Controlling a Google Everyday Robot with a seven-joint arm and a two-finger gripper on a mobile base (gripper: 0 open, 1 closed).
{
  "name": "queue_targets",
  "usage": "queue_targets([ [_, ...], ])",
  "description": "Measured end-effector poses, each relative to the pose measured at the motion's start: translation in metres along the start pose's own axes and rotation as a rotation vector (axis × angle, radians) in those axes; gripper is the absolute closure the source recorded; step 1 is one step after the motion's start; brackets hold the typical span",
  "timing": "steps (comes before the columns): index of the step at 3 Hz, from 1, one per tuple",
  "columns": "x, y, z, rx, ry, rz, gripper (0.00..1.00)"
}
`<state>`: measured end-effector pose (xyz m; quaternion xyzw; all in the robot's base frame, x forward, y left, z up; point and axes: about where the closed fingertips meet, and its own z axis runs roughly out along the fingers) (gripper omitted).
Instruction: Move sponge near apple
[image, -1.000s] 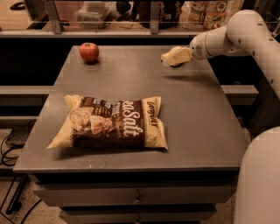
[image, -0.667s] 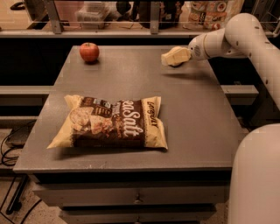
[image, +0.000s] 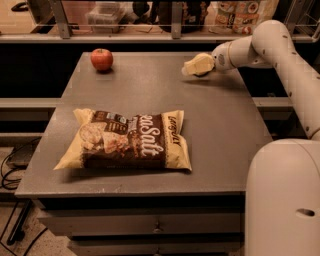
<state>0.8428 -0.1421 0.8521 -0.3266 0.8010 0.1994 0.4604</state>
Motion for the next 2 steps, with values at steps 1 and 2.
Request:
queue_targets([
  [1, 0.0038, -0.0024, 0.0061, -0.016, 0.001, 0.006, 0.14],
  [2, 0.0021, -0.0039, 0.0031, -0.019, -0.007, -0.005, 0.38],
])
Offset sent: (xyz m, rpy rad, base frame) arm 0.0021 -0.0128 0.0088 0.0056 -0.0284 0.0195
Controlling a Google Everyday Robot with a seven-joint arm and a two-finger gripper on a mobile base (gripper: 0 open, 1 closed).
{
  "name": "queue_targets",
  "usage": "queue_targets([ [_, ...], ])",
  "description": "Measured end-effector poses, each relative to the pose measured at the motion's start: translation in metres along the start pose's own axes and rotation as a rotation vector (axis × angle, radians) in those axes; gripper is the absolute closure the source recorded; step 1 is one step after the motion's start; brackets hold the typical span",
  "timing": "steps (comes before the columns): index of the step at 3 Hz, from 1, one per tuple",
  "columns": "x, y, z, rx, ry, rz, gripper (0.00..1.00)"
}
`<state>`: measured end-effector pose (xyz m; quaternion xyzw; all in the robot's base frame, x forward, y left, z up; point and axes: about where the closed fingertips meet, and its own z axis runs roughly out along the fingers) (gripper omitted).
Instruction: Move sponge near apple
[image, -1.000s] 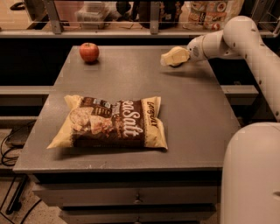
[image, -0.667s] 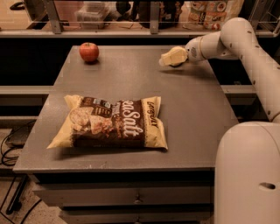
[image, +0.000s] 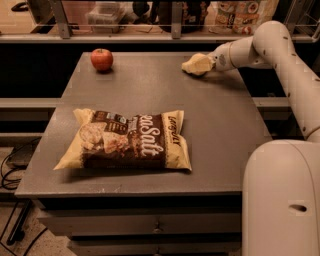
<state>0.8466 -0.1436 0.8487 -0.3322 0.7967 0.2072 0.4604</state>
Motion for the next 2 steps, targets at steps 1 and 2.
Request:
queue_targets([
  [1, -0.0111, 0.0061, -0.0095, -0.008, -0.015, -0.038, 0.62],
  [2, -0.0172, 0.0098, -0.0149, -0.013, -0.024, -0.059, 0.85],
])
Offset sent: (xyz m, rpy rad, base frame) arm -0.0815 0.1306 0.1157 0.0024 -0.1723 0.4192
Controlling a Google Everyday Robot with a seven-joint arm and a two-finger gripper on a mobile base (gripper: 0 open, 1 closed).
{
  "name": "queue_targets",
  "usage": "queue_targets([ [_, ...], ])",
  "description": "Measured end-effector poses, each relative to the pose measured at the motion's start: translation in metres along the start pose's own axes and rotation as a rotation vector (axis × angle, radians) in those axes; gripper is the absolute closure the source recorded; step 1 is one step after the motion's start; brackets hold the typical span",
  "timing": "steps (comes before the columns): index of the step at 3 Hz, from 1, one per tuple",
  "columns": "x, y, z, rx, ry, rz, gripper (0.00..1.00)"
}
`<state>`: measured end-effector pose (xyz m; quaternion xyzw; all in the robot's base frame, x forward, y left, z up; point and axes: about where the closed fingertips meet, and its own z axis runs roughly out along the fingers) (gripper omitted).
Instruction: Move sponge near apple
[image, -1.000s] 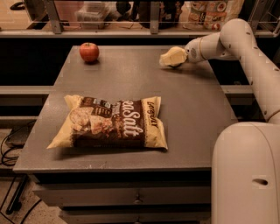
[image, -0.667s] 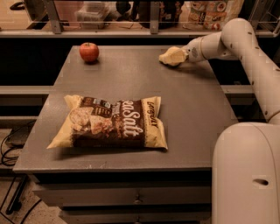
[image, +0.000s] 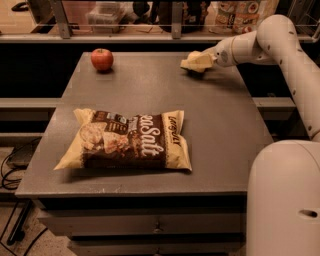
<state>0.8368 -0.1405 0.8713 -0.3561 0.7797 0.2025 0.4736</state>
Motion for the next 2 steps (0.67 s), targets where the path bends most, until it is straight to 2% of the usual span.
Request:
queue_targets([
  [1, -0.003, 0.002, -0.003, -0.003, -0.005, -0.012, 1.00],
  [2, -0.075, 0.096, 0.004, -0.209, -0.064, -0.175, 1.00],
])
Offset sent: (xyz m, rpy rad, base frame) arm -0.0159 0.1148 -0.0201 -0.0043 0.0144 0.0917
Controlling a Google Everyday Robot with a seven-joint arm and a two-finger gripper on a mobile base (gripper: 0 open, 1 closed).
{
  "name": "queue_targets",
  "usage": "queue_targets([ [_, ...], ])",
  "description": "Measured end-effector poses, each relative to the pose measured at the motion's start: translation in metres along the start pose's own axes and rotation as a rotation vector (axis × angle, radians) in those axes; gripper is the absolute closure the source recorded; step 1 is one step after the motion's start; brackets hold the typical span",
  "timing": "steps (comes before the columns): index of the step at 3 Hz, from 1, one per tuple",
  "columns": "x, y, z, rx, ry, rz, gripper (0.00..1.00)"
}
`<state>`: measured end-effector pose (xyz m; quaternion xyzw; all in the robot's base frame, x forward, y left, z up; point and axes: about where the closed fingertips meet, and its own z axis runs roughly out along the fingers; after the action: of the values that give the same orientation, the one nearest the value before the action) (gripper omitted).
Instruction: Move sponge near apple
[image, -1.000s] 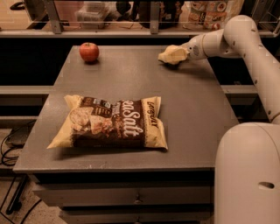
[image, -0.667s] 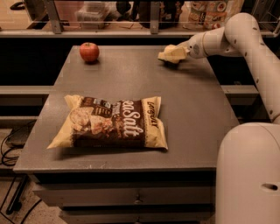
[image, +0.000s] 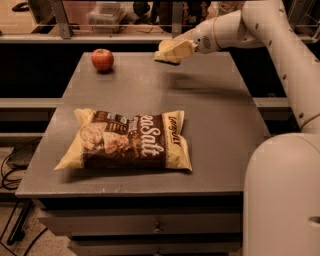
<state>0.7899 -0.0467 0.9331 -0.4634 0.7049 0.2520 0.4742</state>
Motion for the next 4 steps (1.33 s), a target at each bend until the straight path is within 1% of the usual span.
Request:
queue_targets([
  [1, 0.061, -0.051, -0.012, 0.131, 0.045, 0.120, 1.00],
  [2, 0.072, -0.060, -0.012, 0.160, 0.054, 0.143, 1.00],
  [3, 0.056, -0.036, 0.026, 0.135, 0.056, 0.115, 1.00],
  [4, 0.044, -0.011, 0.052, 0.107, 0.066, 0.077, 1.00],
])
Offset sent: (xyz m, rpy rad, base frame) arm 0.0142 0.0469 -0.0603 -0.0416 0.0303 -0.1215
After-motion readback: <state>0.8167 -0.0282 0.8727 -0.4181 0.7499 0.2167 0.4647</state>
